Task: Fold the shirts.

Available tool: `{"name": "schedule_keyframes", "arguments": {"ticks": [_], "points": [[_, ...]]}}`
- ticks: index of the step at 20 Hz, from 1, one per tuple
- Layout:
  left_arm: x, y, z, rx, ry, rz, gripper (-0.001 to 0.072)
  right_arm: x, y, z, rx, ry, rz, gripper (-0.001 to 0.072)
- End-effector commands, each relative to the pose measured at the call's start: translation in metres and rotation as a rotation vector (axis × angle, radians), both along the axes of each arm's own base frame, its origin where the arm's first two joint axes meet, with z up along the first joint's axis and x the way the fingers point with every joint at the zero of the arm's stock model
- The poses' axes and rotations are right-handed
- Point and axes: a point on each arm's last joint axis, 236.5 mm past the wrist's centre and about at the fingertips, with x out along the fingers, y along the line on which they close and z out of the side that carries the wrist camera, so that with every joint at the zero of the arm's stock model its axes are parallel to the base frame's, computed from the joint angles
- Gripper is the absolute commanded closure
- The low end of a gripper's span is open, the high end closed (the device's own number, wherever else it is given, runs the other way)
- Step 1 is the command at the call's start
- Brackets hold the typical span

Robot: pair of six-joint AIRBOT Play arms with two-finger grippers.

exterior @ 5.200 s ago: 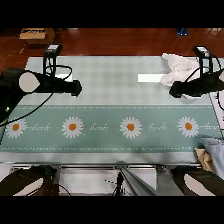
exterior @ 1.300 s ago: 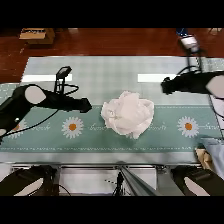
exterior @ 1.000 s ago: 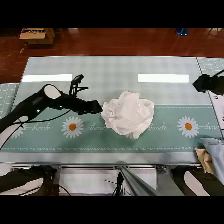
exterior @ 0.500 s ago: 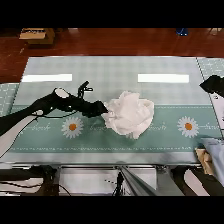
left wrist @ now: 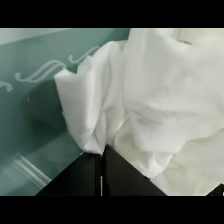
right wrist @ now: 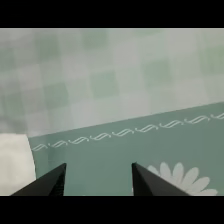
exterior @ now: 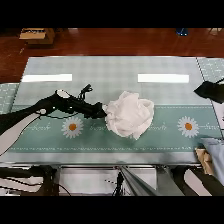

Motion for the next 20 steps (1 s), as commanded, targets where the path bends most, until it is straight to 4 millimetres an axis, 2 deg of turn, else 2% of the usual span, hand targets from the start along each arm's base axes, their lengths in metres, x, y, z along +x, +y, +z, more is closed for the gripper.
{"name": "schedule_keyframes", "arguments": {"ticks": [1, 3, 4, 6, 10, 14, 15, 16, 18, 20], "points": [[-0.006, 0.007, 0.009, -0.045, 0.0, -0.05, 0.0688, -0.011, 0.043, -0.052, 0.213, 0.096, 0.027, 0.0216], [-0.004, 0.013, 0.013, -0.059, 0.005, -0.047, 0.0688, -0.015, 0.076, -0.079, 0.382, 0.113, 0.029, 0.0213], [-0.003, 0.015, 0.013, -0.061, 0.007, -0.041, 0.0688, -0.016, 0.087, -0.089, 0.446, 0.116, 0.019, 0.0161], [-0.002, 0.017, 0.014, -0.065, 0.01, -0.039, 0.0688, -0.017, 0.103, -0.109, 0.537, 0.129, 0.001, 0.0154], [-0.002, 0.017, 0.014, -0.065, 0.01, -0.038, 0.0688, -0.022, 0.149, -0.138, 0.606, 0.192, 0.094, 0.0151], [-0.002, 0.017, 0.014, -0.065, 0.011, -0.038, 0.0688, -0.013, 0.2, -0.157, 0.629, 0.186, 0.147, 0.0152], [-0.003, 0.017, 0.014, -0.065, 0.011, -0.039, 0.0688, -0.01, 0.209, -0.159, 0.628, 0.176, 0.152, 0.018], [-0.002, 0.017, 0.014, -0.065, 0.011, -0.038, 0.0688, -0.007, 0.213, -0.161, 0.612, 0.163, 0.152, 0.0309], [-0.001, 0.017, 0.017, -0.069, 0.005, -0.039, 0.0688, -0.003, 0.212, -0.158, 0.605, 0.142, 0.146, 0.0651], [0.004, 0.014, 0.038, -0.102, -0.029, -0.066, 0.0689, 0.004, 0.208, -0.133, 0.625, 0.086, 0.176, 0.069]]}}
